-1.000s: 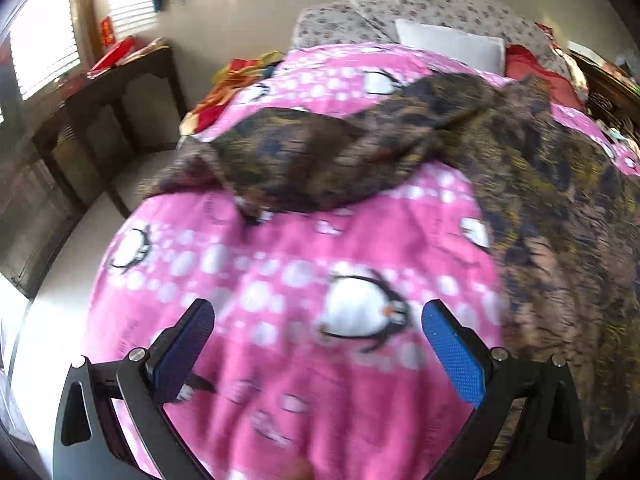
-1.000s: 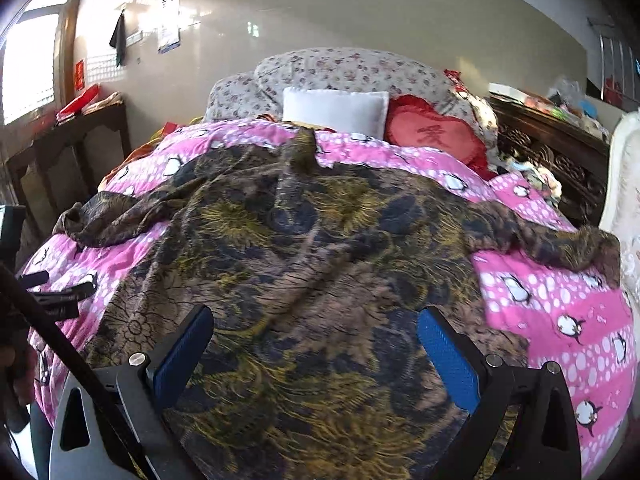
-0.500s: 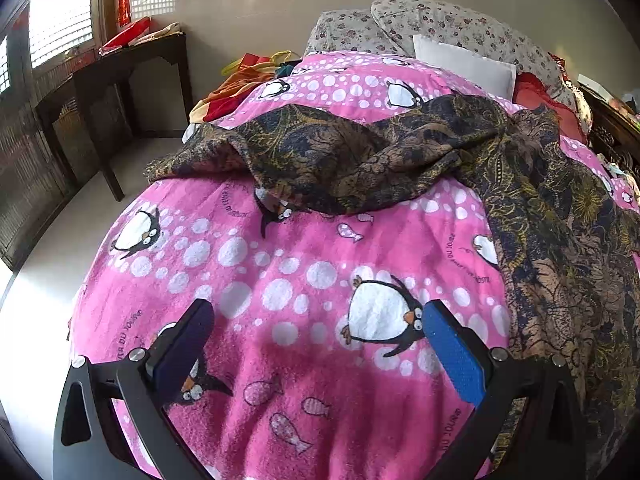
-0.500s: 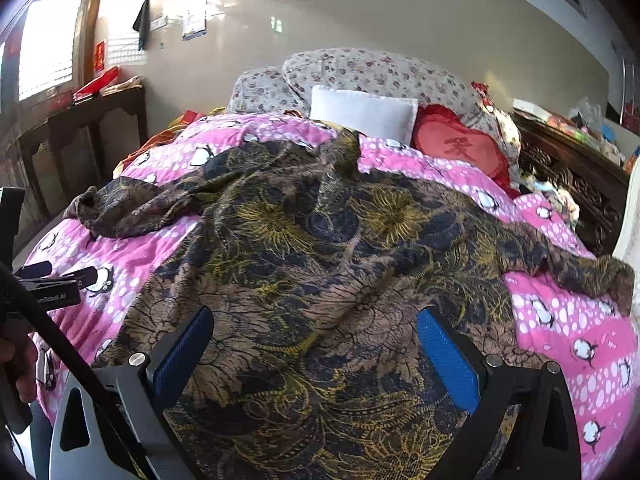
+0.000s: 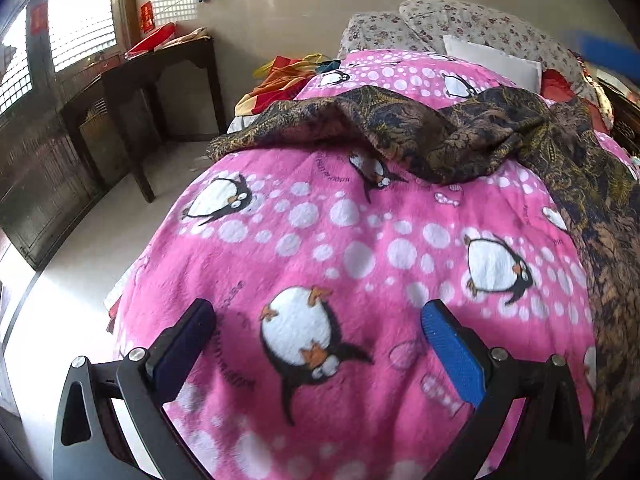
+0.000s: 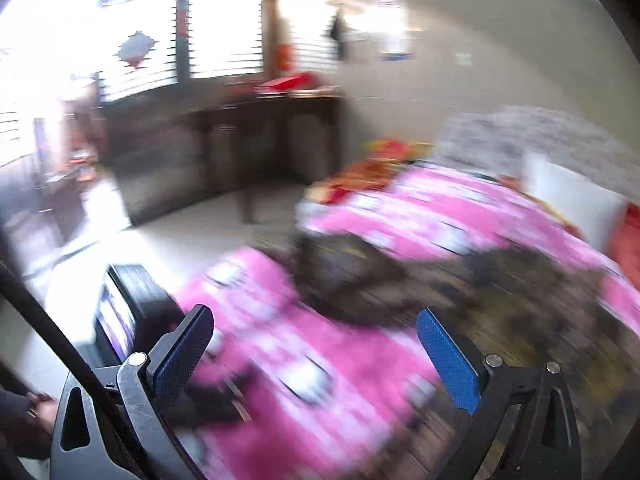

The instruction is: Fold small clothes

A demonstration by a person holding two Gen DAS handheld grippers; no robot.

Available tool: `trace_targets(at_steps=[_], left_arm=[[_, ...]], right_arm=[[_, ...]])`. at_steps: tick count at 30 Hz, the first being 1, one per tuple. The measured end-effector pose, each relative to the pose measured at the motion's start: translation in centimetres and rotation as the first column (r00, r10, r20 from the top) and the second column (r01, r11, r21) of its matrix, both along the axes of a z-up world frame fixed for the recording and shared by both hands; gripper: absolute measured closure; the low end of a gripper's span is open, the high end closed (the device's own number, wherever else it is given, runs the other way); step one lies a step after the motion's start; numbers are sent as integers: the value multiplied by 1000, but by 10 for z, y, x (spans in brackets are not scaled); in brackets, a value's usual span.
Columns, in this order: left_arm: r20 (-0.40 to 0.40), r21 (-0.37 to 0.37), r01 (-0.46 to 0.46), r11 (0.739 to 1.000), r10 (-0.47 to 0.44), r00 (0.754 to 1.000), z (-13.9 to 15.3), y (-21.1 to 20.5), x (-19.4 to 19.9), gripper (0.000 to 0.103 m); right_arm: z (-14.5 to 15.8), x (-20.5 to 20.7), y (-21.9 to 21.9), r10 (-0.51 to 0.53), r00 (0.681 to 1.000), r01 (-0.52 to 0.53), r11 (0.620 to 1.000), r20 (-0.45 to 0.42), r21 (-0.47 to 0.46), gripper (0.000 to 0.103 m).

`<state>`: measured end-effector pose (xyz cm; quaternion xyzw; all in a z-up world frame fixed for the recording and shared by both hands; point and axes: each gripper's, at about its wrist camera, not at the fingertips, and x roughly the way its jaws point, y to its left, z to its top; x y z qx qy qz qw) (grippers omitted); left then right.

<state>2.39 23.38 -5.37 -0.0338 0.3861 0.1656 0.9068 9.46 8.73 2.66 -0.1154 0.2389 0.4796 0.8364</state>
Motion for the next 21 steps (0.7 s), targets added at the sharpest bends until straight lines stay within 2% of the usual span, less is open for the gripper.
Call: trace_targets(at_steps=[3, 5, 6, 9, 11, 13, 15, 18, 21], left_arm=[[7, -19, 23, 1000, -23, 1000, 0, 2, -8, 0], [19, -37, 37, 999, -36, 999, 3, 4, -15, 0], [25, -43, 42, 998, -41, 999, 6, 6, -19, 0], [40, -55, 18, 998, -16, 999, 12, 17, -26, 0], [44, -70, -12, 997, 15, 999, 16, 27, -31, 0], [43, -101, -34, 994, 38, 998, 20, 41, -34, 0], [50, -122, -48, 991, 54, 997, 24, 51, -37, 0], [62, -139, -81, 987, 90, 994, 31, 65, -40, 0], [79, -194, -86, 977, 102, 992, 36, 75, -40, 0]], right_arm=[[-12, 21, 58, 118, 992, -121, 991, -42, -62, 0], [-27, 37, 89, 118, 992, -122, 985, -40, -119, 2], [-33, 44, 97, 117, 992, -123, 983, -53, -136, 8], [-50, 61, 117, 143, 984, -161, 971, -110, -174, 37], [-60, 73, 126, 132, 983, -157, 964, -128, -213, 47], [-65, 79, 129, 159, 968, -198, 960, -196, -197, 83], [-65, 74, 127, 203, 953, -246, 952, -226, -183, 98], [-68, 52, 114, 277, 932, -322, 928, -233, -186, 100], [-80, 33, 96, 307, 915, -361, 913, -262, -190, 100]])
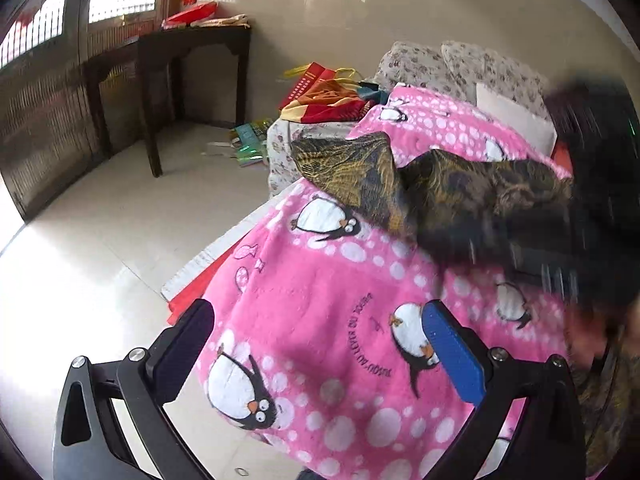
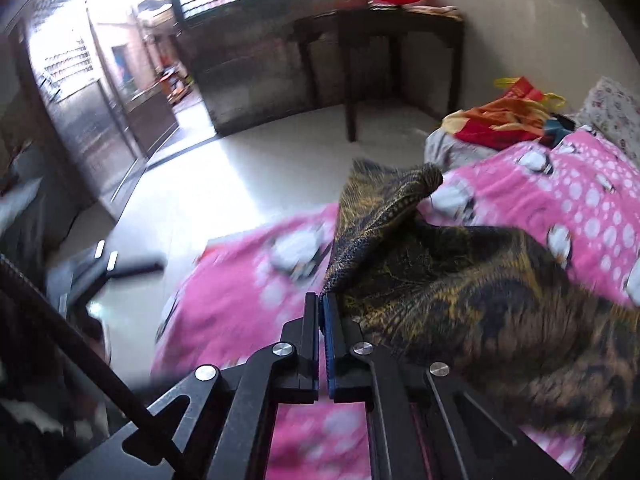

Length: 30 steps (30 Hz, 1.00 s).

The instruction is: Fold small clothes

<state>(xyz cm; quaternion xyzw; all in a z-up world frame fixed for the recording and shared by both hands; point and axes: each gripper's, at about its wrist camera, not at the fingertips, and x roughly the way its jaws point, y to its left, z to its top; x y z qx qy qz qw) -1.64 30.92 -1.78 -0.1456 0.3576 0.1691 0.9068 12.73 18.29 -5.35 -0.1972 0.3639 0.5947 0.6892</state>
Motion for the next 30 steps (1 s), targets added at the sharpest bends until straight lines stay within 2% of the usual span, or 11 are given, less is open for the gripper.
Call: trace_targets(at_steps=[7, 8, 10, 12, 15, 17, 19, 21, 23, 24, 30], left_arm=[[-2, -53, -18, 998, 18, 1000, 8, -5, 42, 0], [-2, -64, -34, 997, 34, 999, 12, -5, 47, 0], [9, -77, -81, 994, 82, 997, 22, 1, 66, 0], [-45, -22, -129, 991, 128, 991, 26, -1, 86, 0], [-141, 169, -161, 972, 186, 972, 22, -11, 124, 0], [-207, 192, -145, 971, 185, 961, 6, -8, 141, 3], [-244, 207, -180, 962, 228, 943, -8, 0, 146, 27], [-239, 136, -198, 971, 226, 944, -14, 12, 141, 65], [-209, 125, -211, 969, 234, 950, -13, 15, 134, 76], [-194, 130, -210, 969, 233, 953, -11, 13, 131, 91], [-24, 173, -200, 964, 207, 978, -2, -18, 91, 97]], right_arm=[[-34, -37, -29, 18, 999, -18, 1000, -45, 19, 98], [-30, -32, -39, -32, 998, 35, 998, -47, 45, 93], [-24, -25, -56, -131, 991, 133, 988, -32, 74, 52], [-17, -19, -74, -235, 972, 233, 967, 9, 103, 30], [-17, -15, -91, -326, 945, 319, 940, 34, 122, 28], [-26, -16, -97, -337, 941, 331, 937, 38, 113, 28], [-34, -16, -95, -337, 940, 333, 940, 44, 77, 28], [-32, -19, -94, -326, 944, 320, 943, 56, 87, 28], [-33, -19, -94, -317, 947, 313, 946, 53, 85, 28], [-34, -19, -94, -318, 947, 313, 946, 49, 83, 28], [-38, -17, -90, -335, 942, 331, 938, 24, 103, 28]])
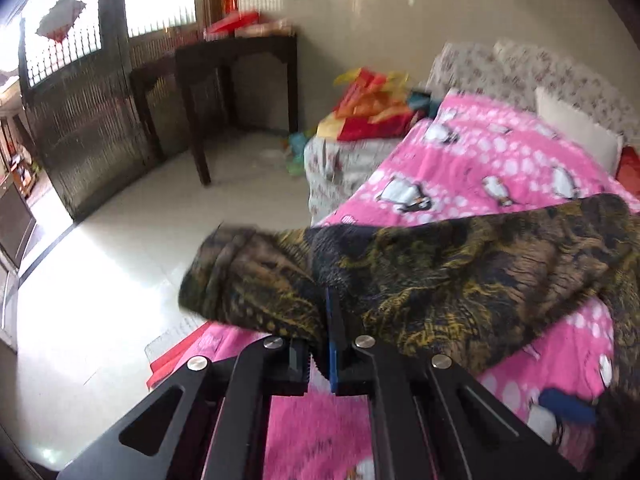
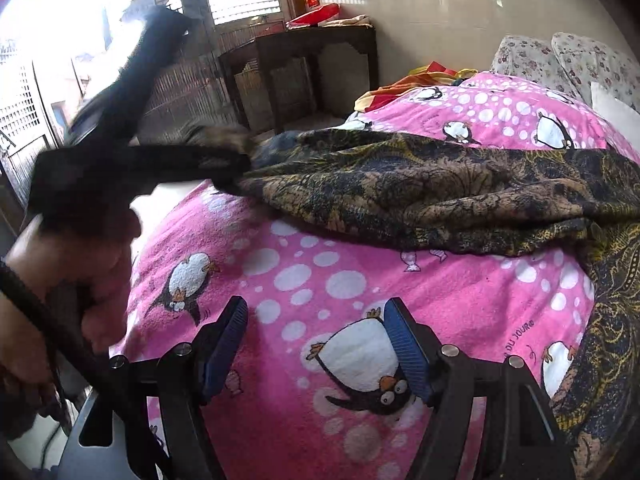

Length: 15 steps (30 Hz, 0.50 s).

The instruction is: Fold small clothes

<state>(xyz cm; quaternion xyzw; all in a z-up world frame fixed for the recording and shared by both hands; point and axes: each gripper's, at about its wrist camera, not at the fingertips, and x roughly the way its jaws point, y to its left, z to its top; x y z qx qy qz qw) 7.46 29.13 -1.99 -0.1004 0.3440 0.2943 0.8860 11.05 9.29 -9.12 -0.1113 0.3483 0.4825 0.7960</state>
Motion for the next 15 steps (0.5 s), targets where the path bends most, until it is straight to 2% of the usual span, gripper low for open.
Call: trace_targets(at_steps=[4, 5, 7, 8, 9, 12, 15], left_arm=[[110, 122, 29, 992, -42, 993, 3, -24, -33, 98], [127, 157, 31, 987, -51, 991, 6, -30, -36, 98], [150, 269, 58, 961, -102, 983, 9, -58, -48, 98], [152, 302, 71, 951, -122, 981, 11, -66, -50, 98], [149, 334, 88, 939, -145, 978, 12, -77, -52, 98], [128, 420, 153, 895, -225, 966, 5, -112, -57, 98], [102, 469, 213, 857, -291, 951, 1, -134, -63, 98]], right_arm=[[19, 11, -11, -53, 998, 55, 997, -47, 54, 28], [27, 16, -15, -89, 995, 91, 995, -44, 39, 28], [46, 28, -20, -162, 986, 161, 987, -27, -20, 26], [58, 35, -21, -193, 981, 191, 980, -35, -47, 24], [68, 39, -21, -190, 980, 187, 981, -56, -56, 22], [97, 42, -8, -75, 984, 66, 996, -161, -58, 15], [121, 28, 14, 83, 980, -96, 994, -179, -62, 14]])
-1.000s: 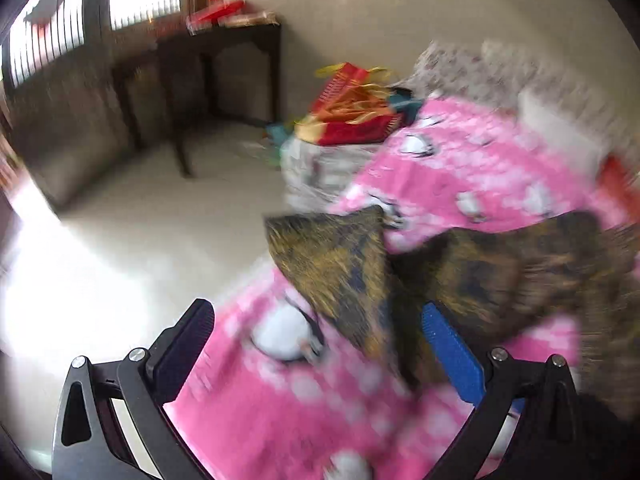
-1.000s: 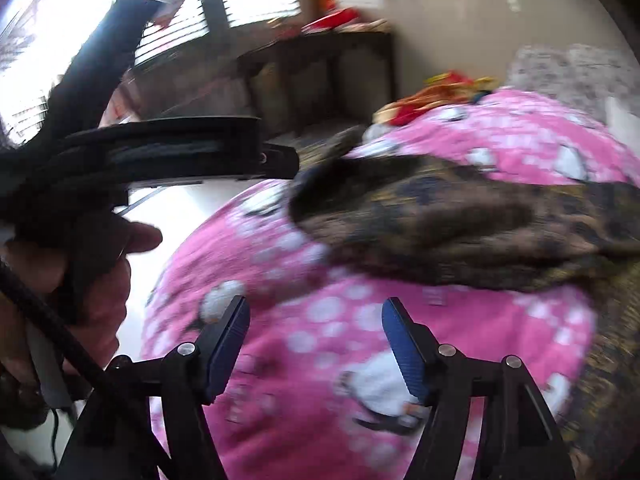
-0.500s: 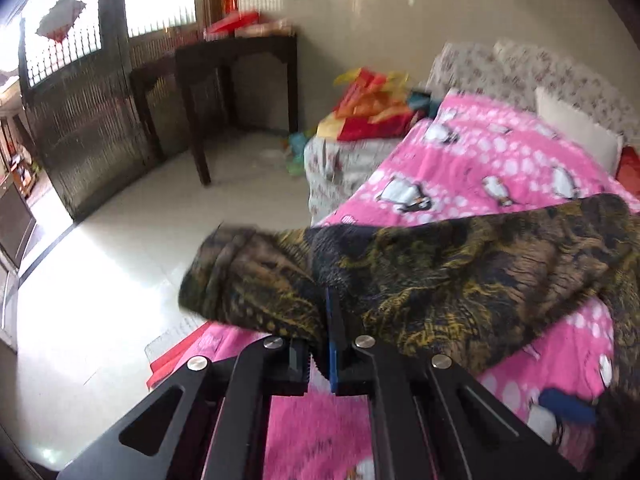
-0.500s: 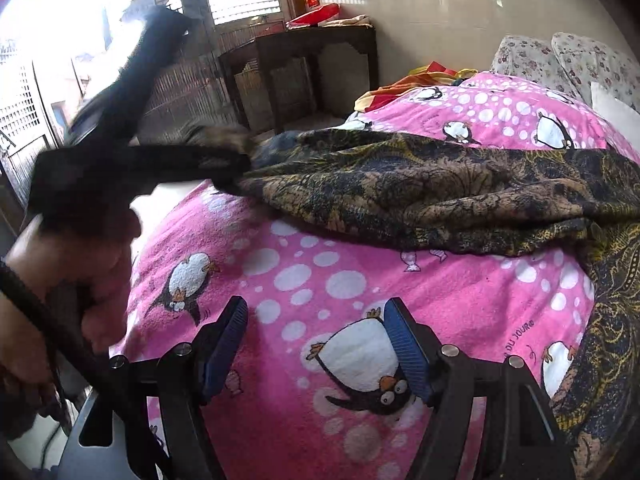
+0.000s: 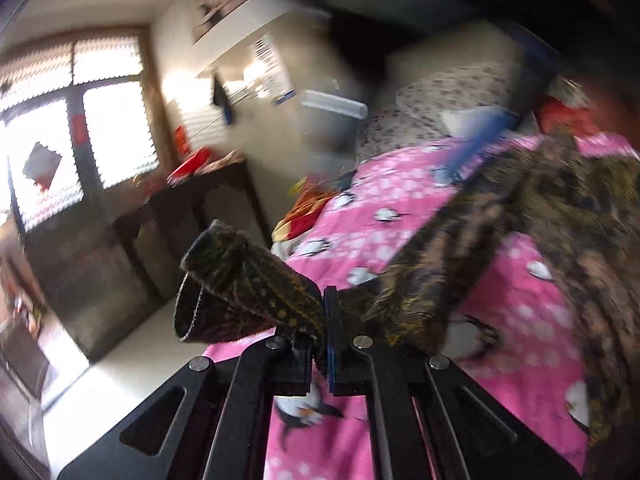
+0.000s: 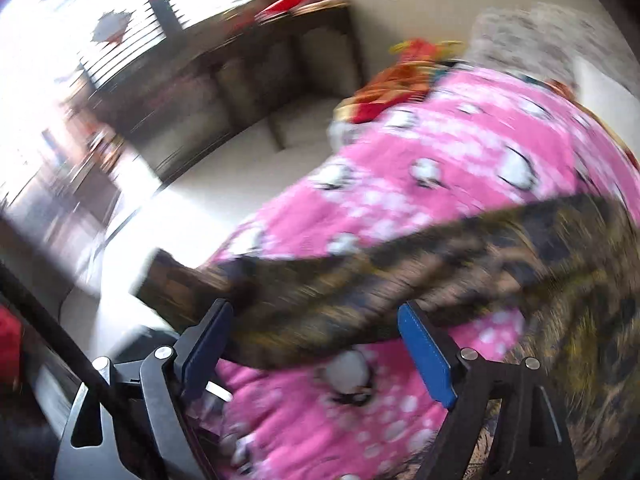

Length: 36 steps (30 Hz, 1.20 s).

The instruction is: Fold small clothes

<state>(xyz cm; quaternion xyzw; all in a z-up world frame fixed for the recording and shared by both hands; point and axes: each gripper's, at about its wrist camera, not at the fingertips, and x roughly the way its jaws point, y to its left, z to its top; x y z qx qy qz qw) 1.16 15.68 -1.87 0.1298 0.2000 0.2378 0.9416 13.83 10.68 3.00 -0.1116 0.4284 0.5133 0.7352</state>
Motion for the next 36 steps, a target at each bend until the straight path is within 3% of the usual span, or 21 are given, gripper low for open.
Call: trace_targets(at_steps=[2, 4, 8, 10, 14, 18, 20, 21, 22, 29, 33, 36], left_arm=[[-4, 72, 57, 996, -56, 998, -3, -17, -3, 98], [-10, 172, 103, 980, -103, 995, -5, -34, -6, 98], [-9, 384, 185, 905, -197, 980, -5, -68, -7, 98], [-35, 417, 243, 876, -252, 967, -2, -88, -3, 98], [-63, 427, 306, 851, -310, 949, -2, -122, 4, 98], [-69, 391, 344, 854, -345, 936, -3, -147, 5, 98], [-73, 368, 356, 859, -355, 932, -2, -154, 3, 98], [-80, 354, 361, 863, -357, 931, -1, -157, 5, 98], [-83, 345, 362, 866, -356, 931, -1, -159, 8, 98], [-100, 287, 321, 902, -305, 947, 9, -177, 38, 98], [-72, 249, 237, 939, -226, 971, 43, -170, 77, 98], [-42, 147, 191, 970, -187, 981, 77, -141, 106, 98]], right_arm=[[6, -12, 14, 154, 988, -153, 988, -35, 13, 14], [9, -21, 22, 202, 979, -202, 979, 4, -23, 14], [21, -28, 17, 221, 971, -210, 971, 86, -117, 14], [28, -30, 0, 219, 968, -199, 967, 123, -158, 14], [27, -20, -31, 188, 971, -145, 955, 149, -260, 14], [13, -11, -68, 130, 982, -86, 954, 137, -288, 18], [10, 0, -87, 65, 993, -40, 969, 96, -244, 48], [9, 8, -95, 30, 998, -16, 975, 62, -221, 89], [10, 12, -102, 1, 998, 12, 978, 61, -210, 97], [31, 39, -136, -118, 987, 132, 984, 112, -123, 98], [72, 68, -139, -199, 966, 209, 977, 167, -45, 99], [112, 90, -144, -283, 935, 284, 958, 211, 27, 99]])
